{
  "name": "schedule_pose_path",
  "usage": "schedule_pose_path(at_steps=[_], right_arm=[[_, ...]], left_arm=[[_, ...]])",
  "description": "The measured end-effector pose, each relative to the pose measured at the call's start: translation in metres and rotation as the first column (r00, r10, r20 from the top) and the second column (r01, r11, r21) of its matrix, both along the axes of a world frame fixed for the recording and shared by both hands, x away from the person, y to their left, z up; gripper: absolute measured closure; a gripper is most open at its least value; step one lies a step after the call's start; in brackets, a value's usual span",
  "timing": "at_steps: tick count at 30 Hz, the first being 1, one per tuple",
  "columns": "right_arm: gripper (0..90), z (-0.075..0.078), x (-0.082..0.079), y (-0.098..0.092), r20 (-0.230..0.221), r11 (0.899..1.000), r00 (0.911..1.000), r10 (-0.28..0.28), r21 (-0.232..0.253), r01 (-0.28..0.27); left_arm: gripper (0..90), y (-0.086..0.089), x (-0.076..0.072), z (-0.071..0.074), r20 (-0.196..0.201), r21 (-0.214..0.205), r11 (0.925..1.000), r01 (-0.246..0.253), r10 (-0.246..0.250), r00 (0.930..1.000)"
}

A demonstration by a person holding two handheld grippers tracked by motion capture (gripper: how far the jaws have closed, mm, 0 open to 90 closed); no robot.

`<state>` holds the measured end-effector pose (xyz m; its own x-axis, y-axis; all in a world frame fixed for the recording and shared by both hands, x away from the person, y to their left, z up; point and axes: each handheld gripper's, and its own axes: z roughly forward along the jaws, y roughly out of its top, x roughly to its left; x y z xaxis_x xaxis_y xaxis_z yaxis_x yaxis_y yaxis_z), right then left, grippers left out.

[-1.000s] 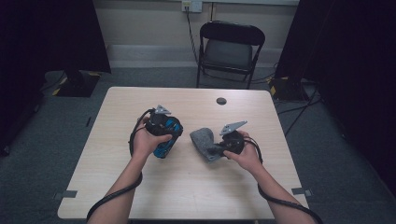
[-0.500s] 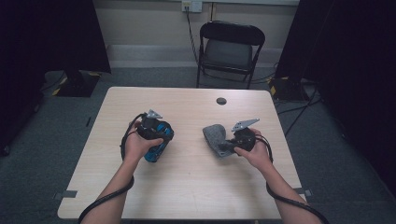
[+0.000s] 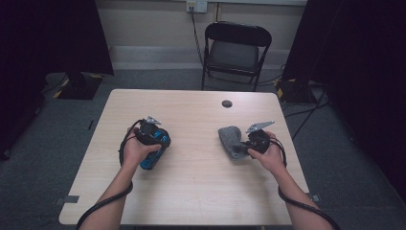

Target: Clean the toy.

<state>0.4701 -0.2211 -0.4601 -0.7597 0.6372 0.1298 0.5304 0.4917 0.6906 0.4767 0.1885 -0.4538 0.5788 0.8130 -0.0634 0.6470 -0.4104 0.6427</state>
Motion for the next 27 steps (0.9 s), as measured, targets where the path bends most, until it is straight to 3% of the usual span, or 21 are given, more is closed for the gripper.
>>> schedule_pose_path(at_steps=[15,25,27], right_arm=[[70.7,-0.015,0.003,-0.010,-0.009,0.999,0.9987,-0.049,0.017,0.049],[59.9,-0.019,0.003,-0.013,-0.005,0.996,0.9965,-0.083,0.030,0.083],[53.4,-0.018,0.003,-0.013,-0.004,0.996,0.9961,-0.088,0.033,0.088]], left_arm=[[25.3,-0.004,0.012,-0.021,-0.026,0.009,0.9989,-0.046,0.046,0.9986],[25.1,-0.009,0.012,-0.029,-0.019,0.033,0.9990,-0.031,0.032,0.9993],[25.0,-0.010,0.012,-0.031,-0.020,0.043,0.9989,-0.020,0.021,0.9996]])
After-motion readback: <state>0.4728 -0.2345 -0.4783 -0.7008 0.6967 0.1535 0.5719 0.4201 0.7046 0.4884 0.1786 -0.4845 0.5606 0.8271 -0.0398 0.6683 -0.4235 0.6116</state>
